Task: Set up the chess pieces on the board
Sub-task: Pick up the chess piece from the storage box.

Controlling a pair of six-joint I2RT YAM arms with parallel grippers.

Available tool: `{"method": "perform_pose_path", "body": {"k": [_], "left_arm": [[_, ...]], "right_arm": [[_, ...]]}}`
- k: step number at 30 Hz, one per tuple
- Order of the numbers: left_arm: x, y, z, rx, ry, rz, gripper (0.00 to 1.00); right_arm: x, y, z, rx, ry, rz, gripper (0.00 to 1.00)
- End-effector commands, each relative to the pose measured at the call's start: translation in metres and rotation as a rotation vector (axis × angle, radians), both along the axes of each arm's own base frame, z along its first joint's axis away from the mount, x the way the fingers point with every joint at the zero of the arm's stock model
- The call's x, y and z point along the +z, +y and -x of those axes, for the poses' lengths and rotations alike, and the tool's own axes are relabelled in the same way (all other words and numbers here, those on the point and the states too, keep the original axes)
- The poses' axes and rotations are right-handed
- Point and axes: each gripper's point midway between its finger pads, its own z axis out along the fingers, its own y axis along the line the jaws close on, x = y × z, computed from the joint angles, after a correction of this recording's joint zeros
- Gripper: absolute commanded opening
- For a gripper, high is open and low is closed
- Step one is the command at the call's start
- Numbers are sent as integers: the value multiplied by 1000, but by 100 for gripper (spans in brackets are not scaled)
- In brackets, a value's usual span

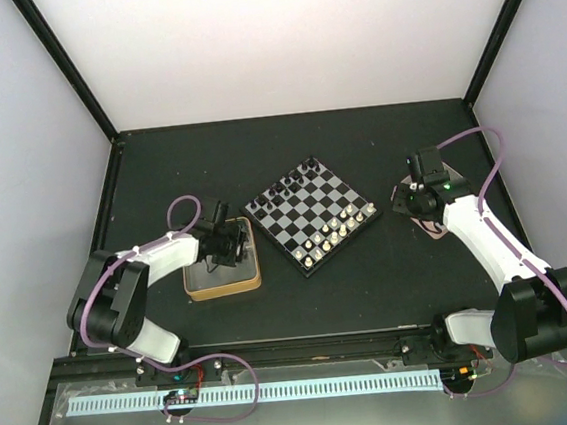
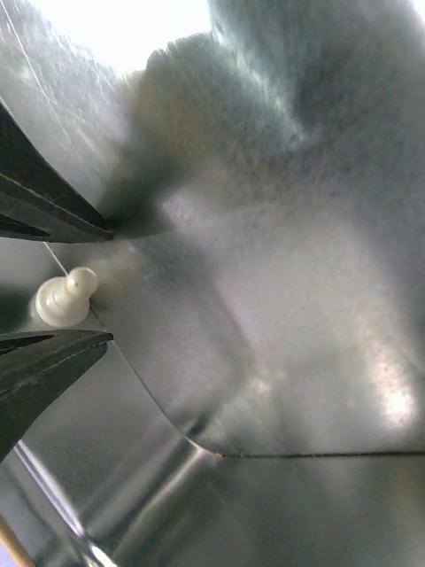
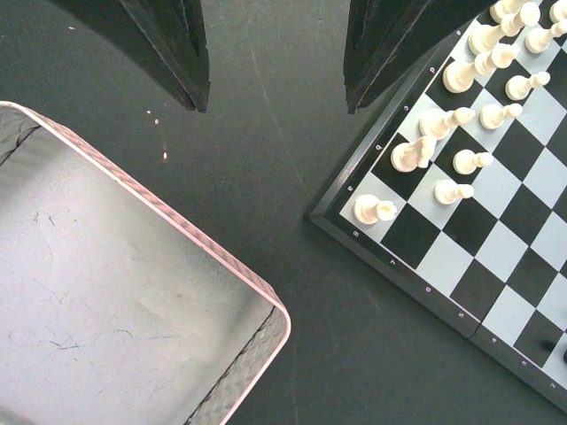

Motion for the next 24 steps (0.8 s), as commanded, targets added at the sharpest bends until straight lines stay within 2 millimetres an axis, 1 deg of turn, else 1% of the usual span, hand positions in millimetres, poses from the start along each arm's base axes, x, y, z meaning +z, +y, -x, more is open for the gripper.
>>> {"method": "perform_pose_path", "body": {"k": [1,4,8,12,20,22,24], "left_arm": [[-1,-6,-9,3,-4,-1,28],[-4,-7,-8,7,-2,2,23],[-10,-11,-6,7,10,19,21],[-16,-12,-3,8,21,27,15],[-6,0,-4,-9,-27,-33,5],[0,5,-5,-21,-52,-57,3],[10,10,-7,-40,-87,-87,2]], "right_arm": [[1,-4,-3,-2,-19,29,44],[0,-5,-3,-4,-15,31,44],[2,-5,-4,-5,-18,32,44],[3,-5,-4,-4,-18,35,43],[6,-5,-5,-2,-25,33,43],[7,-3,-6,6,-29,29,44],[9,-1,-7,21,-35,19,44]]}}
